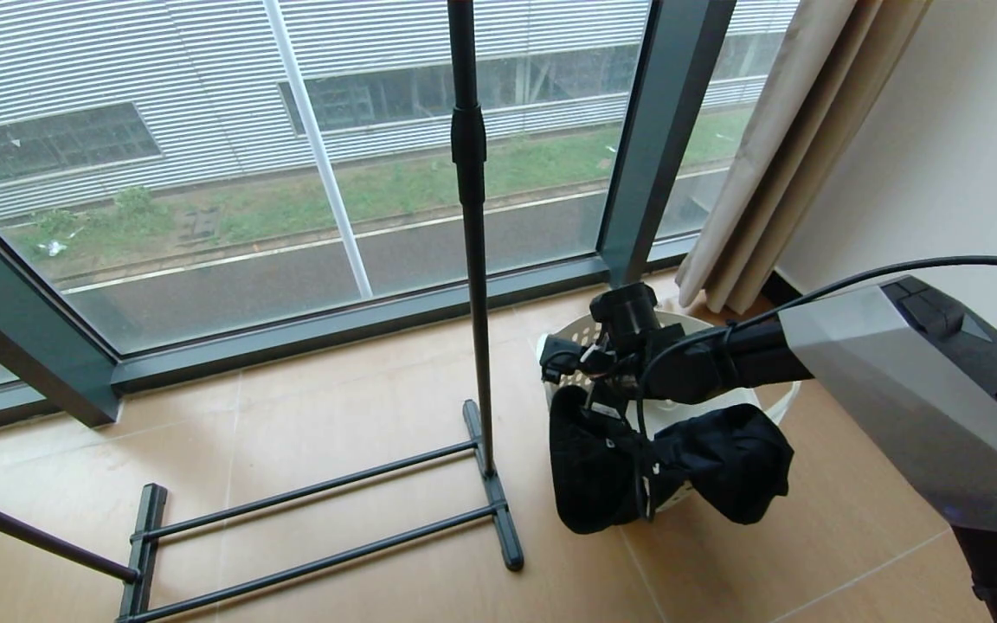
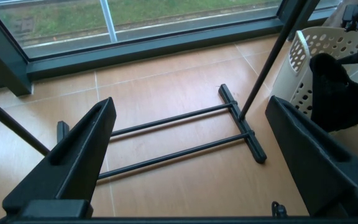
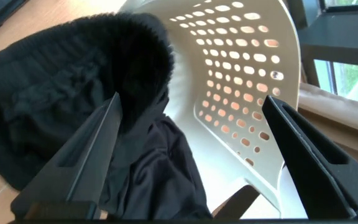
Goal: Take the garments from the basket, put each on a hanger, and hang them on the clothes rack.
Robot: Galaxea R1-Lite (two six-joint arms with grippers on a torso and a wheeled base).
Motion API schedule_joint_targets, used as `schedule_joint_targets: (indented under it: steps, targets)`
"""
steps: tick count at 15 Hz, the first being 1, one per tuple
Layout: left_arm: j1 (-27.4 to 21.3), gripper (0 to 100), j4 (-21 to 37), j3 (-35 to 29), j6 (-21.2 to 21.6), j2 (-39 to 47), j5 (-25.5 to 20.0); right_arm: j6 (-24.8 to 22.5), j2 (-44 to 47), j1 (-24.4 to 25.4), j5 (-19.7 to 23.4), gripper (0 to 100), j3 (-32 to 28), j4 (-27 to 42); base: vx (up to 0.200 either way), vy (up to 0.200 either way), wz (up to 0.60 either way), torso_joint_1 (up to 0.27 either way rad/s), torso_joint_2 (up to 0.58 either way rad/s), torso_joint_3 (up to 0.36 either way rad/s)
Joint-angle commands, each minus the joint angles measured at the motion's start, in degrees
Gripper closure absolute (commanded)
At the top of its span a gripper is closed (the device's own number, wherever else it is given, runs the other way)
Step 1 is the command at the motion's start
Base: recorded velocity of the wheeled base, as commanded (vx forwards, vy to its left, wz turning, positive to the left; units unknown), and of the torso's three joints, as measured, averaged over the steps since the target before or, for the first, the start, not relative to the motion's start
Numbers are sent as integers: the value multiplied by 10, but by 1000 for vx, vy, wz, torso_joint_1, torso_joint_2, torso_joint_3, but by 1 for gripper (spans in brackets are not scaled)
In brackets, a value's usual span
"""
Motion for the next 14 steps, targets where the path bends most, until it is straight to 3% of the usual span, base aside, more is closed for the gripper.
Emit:
schedule_joint_targets:
  steps: [1,9,14]
  targets:
    - [0,0,0,0,0,0,0,0,11,0,0,0,-8,-2,0,0,0,0,0,0]
    - [0,0,0,0,0,0,0,3,79,-17,-6,0,-98,-4,0,0,0,0,0,0]
    - [0,0,0,0,0,0,0,4,88,-17,-5,0,-108,-4,0,0,0,0,0,0]
